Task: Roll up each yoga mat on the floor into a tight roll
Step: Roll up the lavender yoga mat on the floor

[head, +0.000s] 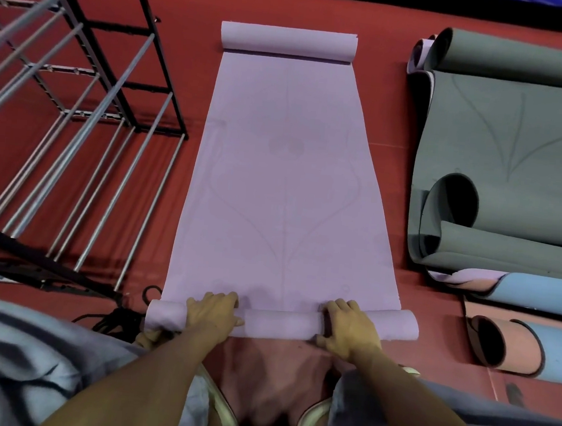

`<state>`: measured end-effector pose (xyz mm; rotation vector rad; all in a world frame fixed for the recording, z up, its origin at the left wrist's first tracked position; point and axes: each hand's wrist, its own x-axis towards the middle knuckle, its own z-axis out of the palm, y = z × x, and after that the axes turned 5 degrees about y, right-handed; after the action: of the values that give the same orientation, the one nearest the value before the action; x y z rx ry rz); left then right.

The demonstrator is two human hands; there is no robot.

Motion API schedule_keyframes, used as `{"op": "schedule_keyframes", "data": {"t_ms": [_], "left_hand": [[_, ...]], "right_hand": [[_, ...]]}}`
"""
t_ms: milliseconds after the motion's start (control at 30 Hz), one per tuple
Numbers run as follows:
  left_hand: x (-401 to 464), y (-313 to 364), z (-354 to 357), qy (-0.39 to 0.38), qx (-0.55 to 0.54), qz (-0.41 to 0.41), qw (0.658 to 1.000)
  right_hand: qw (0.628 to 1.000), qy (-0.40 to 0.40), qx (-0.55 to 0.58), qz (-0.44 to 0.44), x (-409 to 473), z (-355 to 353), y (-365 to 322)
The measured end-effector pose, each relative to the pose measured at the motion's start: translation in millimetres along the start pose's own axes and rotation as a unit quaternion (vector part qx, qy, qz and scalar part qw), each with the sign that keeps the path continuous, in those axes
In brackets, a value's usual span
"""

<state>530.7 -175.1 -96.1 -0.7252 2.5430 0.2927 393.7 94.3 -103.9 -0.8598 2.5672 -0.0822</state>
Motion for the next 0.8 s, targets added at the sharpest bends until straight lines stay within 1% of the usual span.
{"op": "schedule_keyframes", "data": {"t_ms": [133, 200, 333, 400, 500, 600, 667, 767, 800], "left_hand": [[0, 1, 2, 0.029, 0.054, 0.000, 0.998], [1, -2, 6, 0.041, 0.038, 0.015, 0.998], [0, -9, 5, 0.037, -0.033, 0.025, 0.998], [0, -9, 3, 0.027, -0.036, 0.032, 0.998], [4, -9, 6, 0.041, -0.028, 0.027, 0.998], [4, -9, 10, 0.064, -0.015, 0.011, 0.998], [4, -10, 11, 0.066, -0.013, 0.006, 0.998], [9, -10, 10, 0.059, -0.016, 0.000, 0.998], [10, -10, 9, 0.059, -0.020, -0.004, 0.998]], "right_hand": [[0.999, 0.008, -0.053, 0.002, 4, 5, -4], [0.997, 0.020, -0.074, 0.014, 8, 5, -4], [0.998, 0.009, -0.043, 0.033, 15, 2, -2], [0.999, 0.018, -0.016, 0.043, 18, 0, -2], [0.997, 0.042, 0.018, 0.063, 21, -1, -4], [0.998, 0.047, 0.008, 0.048, 23, 0, -2], [0.998, 0.057, 0.010, 0.039, 20, 5, 1], [0.994, 0.103, -0.010, 0.036, 13, 12, 4], [0.993, 0.104, -0.024, 0.041, 12, 12, 5]]}}
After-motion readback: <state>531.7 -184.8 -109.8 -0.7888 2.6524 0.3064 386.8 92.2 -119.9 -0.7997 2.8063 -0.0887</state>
